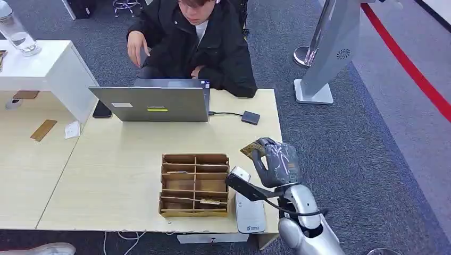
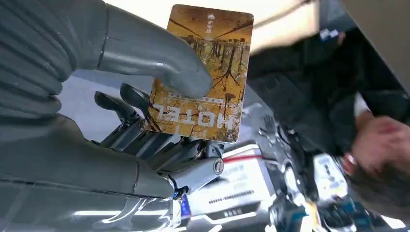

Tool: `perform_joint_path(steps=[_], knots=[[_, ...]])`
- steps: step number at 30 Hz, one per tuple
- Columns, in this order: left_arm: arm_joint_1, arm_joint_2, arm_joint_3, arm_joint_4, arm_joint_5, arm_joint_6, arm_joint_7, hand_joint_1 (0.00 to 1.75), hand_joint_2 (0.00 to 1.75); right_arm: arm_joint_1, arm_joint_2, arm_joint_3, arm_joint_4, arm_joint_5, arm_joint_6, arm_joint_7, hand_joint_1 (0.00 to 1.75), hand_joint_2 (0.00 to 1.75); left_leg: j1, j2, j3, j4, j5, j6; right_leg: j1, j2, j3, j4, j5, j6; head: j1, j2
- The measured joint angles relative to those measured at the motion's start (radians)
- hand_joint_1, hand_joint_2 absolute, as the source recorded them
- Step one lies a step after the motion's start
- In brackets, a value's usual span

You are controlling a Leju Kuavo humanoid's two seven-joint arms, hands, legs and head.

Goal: Pass the card to the sensor for recognition and then transmit it.

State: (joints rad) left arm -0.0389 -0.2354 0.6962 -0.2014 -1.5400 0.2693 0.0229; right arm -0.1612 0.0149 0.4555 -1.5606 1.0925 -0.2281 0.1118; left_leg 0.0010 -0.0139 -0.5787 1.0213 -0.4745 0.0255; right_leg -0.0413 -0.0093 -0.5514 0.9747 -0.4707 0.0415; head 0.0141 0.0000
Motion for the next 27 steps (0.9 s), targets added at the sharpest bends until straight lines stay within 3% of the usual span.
perform_joint_path(steps=[11,27], knots=[[-0.003,-0.002,-0.008,0.0,-0.015,-0.006,0.0,0.0,0.0,-0.112,0.027,0.034,0.007,0.029,-0.029,-0.005,1.75,1.75,0.0,0.0,0.0,0.0,0.0,0.0,0.0,0.0,0.0,0.0,0.0,0.0,0.0,0.0],[-0.003,-0.005,-0.019,0.0,-0.015,-0.007,0.001,0.0,0.0,-0.131,0.033,0.039,0.018,0.035,-0.038,-0.006,1.75,1.75,0.0,0.0,0.0,0.0,0.0,0.0,0.0,0.0,0.0,0.0,0.0,0.0,0.0,0.0]])
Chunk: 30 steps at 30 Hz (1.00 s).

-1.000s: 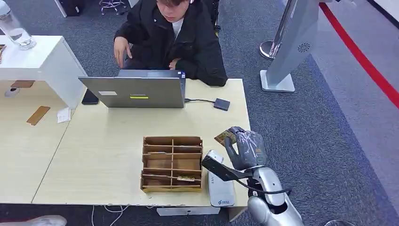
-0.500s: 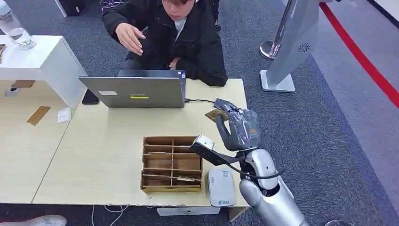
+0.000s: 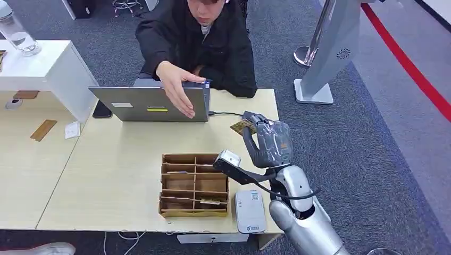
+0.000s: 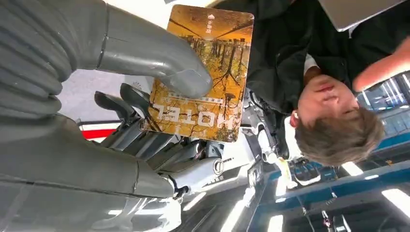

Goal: Pass the card to the sensor for recognition and then transmit it.

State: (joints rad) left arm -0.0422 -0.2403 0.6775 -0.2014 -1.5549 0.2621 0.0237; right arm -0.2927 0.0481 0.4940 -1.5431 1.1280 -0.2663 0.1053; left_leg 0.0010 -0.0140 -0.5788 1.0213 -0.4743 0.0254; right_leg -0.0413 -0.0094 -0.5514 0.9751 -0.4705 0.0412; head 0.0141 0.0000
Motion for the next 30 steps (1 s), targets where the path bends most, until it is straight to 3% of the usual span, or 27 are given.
perform_joint_path(steps=[17,26,27,28,29,30], knots=[[-0.017,-0.002,-0.073,0.0,0.0,-0.022,0.017,0.0,0.0,-0.133,0.055,0.008,0.106,0.035,-0.045,0.008,1.75,1.75,0.0,0.0,0.0,0.0,0.0,-0.001,0.0,0.0,0.0,0.001,0.0,0.0,0.0,0.0],[-0.02,-0.003,-0.103,0.0,0.0,-0.031,0.026,0.0,0.0,-0.184,0.101,0.018,0.149,-0.03,-0.054,-0.009,1.75,1.75,0.0,0.0,0.0,0.0,0.001,-0.001,0.0,0.0,0.0,0.001,0.0,0.0,0.0,0.0],[-0.02,-0.003,-0.104,0.0,0.0,-0.032,0.026,0.0,0.0,-0.185,0.103,0.021,0.149,-0.037,-0.058,-0.013,1.59,1.75,0.0,0.0,0.0,0.0,0.001,-0.001,0.0,0.0,0.0,0.001,0.0,0.0,0.0,0.0],[-0.02,-0.003,-0.104,0.0,0.0,-0.032,0.026,0.0,0.0,-0.186,0.106,0.023,0.15,-0.043,-0.064,-0.017,0.63,1.75,0.0,0.0,0.0,0.0,0.001,-0.001,0.0,0.0,0.0,0.001,0.0,0.0,0.0,0.0],[-0.02,-0.003,-0.105,0.0,0.0,-0.032,0.026,0.0,0.0,-0.187,0.109,0.024,0.151,-0.055,-0.066,-0.025,0.02,1.75,0.0,0.0,0.0,0.0,0.001,-0.001,0.0,0.0,0.0,0.001,0.0,0.0,0.0,0.0],[-0.02,-0.003,-0.106,0.0,0.0,-0.032,0.026,0.0,0.0,-0.189,0.111,0.026,0.152,-0.065,-0.066,-0.032,0.0,1.75,0.0,0.0,0.0,0.0,0.001,-0.001,0.0,0.0,0.0,0.001,0.0,0.0,0.0,0.0]])
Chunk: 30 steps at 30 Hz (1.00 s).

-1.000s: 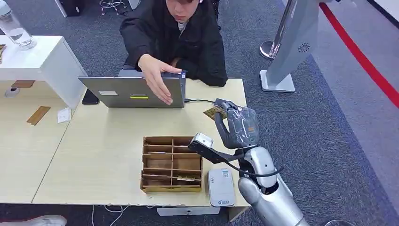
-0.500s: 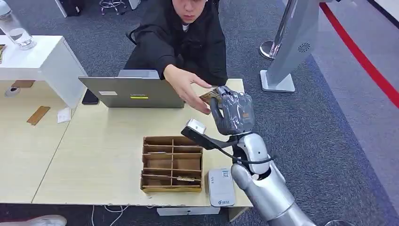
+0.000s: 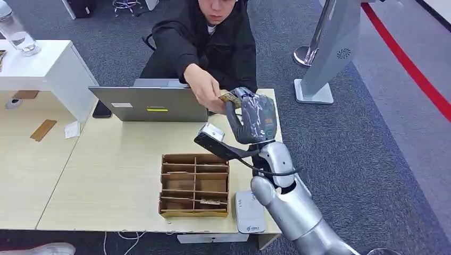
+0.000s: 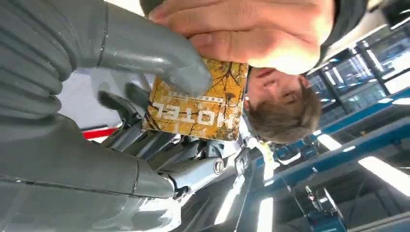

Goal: Pass the card to the sensor for recognition and then transmit it.

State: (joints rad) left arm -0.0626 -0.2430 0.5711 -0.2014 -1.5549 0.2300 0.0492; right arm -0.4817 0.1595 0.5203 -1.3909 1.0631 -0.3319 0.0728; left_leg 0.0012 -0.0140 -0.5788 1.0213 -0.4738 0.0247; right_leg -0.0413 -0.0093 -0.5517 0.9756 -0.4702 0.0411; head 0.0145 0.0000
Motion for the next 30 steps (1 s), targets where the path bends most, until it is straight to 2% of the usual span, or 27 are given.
perform_joint_path(steps=[6,7,21,30], knots=[[-0.005,0.0,-0.005,0.0,0.0,0.0,0.0,0.0,0.0,-0.001,0.01,0.024,0.001,-0.037,0.0,-0.018,0.0,1.75,0.0,0.0,0.0,0.0,0.0,0.0,0.0,0.0,0.0,0.0,0.0,0.0,0.0,0.0],[-0.005,0.0,-0.005,0.0,0.001,0.0,0.0,0.0,0.0,-0.001,0.011,0.026,0.0,-0.042,0.0,-0.019,0.0,0.0,0.0,0.0,0.0,0.0,0.0,0.0,0.0,0.0,0.0,0.0,0.0,0.0,0.0,0.0],[-0.006,0.0,-0.005,0.0,0.005,0.002,0.0,0.0,0.0,0.022,0.01,0.054,-0.034,-0.068,-0.016,-0.055,0.0,0.0,0.0,0.0,0.0,0.0,0.0,0.0,0.0,0.0,0.0,0.0,0.0,0.0,0.0,0.0],[-0.004,0.0,-0.005,0.0,0.029,0.016,0.0,0.0,0.0,0.092,-0.001,0.097,-0.114,-0.092,-0.032,-0.099,0.0,0.0,0.0,0.0,0.0,0.0,0.0,0.0,0.0,0.0,-0.001,0.0,0.0,0.0,0.0,0.0]])
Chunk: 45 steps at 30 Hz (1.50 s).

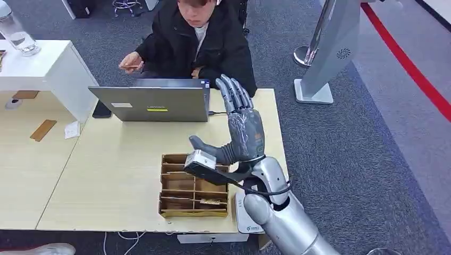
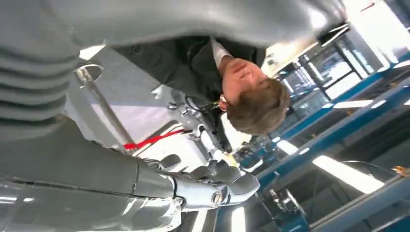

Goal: Pass the card to the sensor for recognition and then transmit it.

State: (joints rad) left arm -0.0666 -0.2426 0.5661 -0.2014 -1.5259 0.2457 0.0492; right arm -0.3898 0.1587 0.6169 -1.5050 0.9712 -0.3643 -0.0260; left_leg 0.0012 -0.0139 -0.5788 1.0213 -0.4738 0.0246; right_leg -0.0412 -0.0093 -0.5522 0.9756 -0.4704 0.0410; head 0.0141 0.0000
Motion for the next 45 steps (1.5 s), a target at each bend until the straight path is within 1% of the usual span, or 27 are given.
perform_joint_path(steps=[5,9,23,24,28,32,37,39,45], knots=[[0.003,0.0,0.0,0.0,0.015,0.008,-0.001,0.0,0.0,0.066,-0.012,0.037,-0.047,-0.026,-0.013,-0.034,0.0,0.0,0.0,0.0,0.0,0.0,0.0,0.0,0.0,0.0,0.0,0.0,0.0,0.0,0.0,0.0],[0.009,0.0,0.0,0.0,0.016,0.011,-0.006,0.0,0.0,0.096,-0.02,0.055,-0.067,-0.028,-0.016,-0.04,0.0,0.0,0.0,0.0,0.0,0.0,0.0,0.0,0.0,0.0,0.0,0.0,0.0,0.0,0.0,0.0],[0.01,0.0,0.0,0.0,0.016,0.012,-0.006,0.0,0.0,0.108,-0.031,0.071,-0.084,-0.029,-0.017,-0.04,0.0,0.0,0.0,0.0,0.0,0.0,0.0,0.0,0.0,0.0,0.0,0.0,0.0,0.0,0.0,0.0],[0.01,0.0,0.0,0.0,0.017,0.012,-0.006,0.0,0.0,0.109,-0.031,0.071,-0.084,-0.03,-0.017,-0.04,0.0,1.75,0.0,0.0,0.0,0.0,0.0,0.0,0.0,0.0,0.0,0.0,0.0,0.0,0.0,0.0],[0.011,0.0,0.001,0.0,0.024,0.015,-0.006,0.0,0.0,0.13,-0.032,0.078,-0.088,-0.049,-0.017,-0.061,0.0,1.75,0.0,0.0,0.0,0.0,0.0,0.0,0.0,0.0,0.0,0.0,0.0,0.0,0.0,0.0],[0.013,0.0,0.003,0.0,0.031,0.018,-0.007,0.0,0.0,0.17,-0.04,0.103,-0.092,-0.036,-0.023,-0.079,0.0,1.75,0.0,0.0,0.0,0.0,0.0,0.0,0.0,0.0,0.0,0.0,0.0,0.0,0.0,0.0],[0.015,0.0,0.009,0.0,0.033,0.018,-0.007,0.0,0.0,0.209,-0.05,0.122,-0.079,-0.004,-0.035,-0.07,0.0,1.75,0.0,0.0,0.0,0.0,0.0,0.0,0.0,0.0,0.0,0.0,0.0,0.0,0.0,0.0],[0.016,0.0,0.01,0.0,0.033,0.018,-0.007,0.0,0.0,0.215,-0.057,0.124,-0.059,0.016,-0.038,-0.059,0.0,1.75,0.0,0.0,0.0,0.0,0.0,0.0,0.0,0.0,0.0,0.0,0.0,0.0,0.0,0.0],[0.017,0.0,0.011,0.0,0.033,0.018,-0.007,0.0,0.0,0.221,-0.072,0.125,-0.005,0.04,-0.055,-0.055,0.0,1.75,0.0,0.0,0.0,0.0,0.0,0.0,0.0,0.0,0.0,0.0,0.0,0.0,0.0,0.0]])
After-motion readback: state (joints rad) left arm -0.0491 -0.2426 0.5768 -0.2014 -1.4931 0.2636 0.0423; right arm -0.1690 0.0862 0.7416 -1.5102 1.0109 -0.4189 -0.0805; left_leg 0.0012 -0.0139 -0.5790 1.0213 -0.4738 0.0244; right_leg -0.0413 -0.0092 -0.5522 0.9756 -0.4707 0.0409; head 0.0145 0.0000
